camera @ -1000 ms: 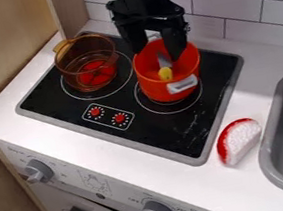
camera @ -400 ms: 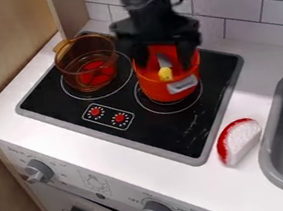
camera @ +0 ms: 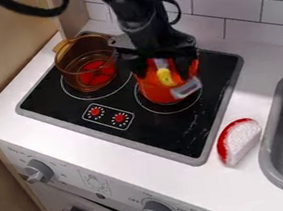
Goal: Put the yellow knife in the middle of the burners
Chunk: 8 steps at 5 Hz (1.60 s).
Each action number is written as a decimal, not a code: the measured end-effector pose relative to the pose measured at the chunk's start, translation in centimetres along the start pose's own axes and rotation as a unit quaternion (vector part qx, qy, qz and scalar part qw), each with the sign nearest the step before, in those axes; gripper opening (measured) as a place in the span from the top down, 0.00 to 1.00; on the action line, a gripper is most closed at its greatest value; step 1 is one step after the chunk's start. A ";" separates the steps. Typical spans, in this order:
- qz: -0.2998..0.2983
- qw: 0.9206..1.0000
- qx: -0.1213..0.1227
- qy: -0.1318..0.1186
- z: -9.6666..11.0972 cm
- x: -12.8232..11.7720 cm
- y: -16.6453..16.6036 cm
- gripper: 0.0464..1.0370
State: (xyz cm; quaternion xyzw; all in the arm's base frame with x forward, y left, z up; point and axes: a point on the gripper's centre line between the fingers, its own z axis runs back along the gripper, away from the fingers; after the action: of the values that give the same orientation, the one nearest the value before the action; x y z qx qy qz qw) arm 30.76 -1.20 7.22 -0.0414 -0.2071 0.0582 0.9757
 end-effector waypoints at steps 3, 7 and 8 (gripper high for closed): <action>0.007 1.000 -0.007 -0.022 -1.2 0.7 0.0 0.04; 0.021 0.999 -0.025 -0.041 -2.2 1.5 -0.6 0.04; 0.009 0.997 -0.038 -0.072 -3.6 2.2 -0.8 0.04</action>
State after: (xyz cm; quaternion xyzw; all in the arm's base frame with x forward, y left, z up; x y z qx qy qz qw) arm 34.32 -1.90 4.93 -0.0755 -0.2784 0.0618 0.9555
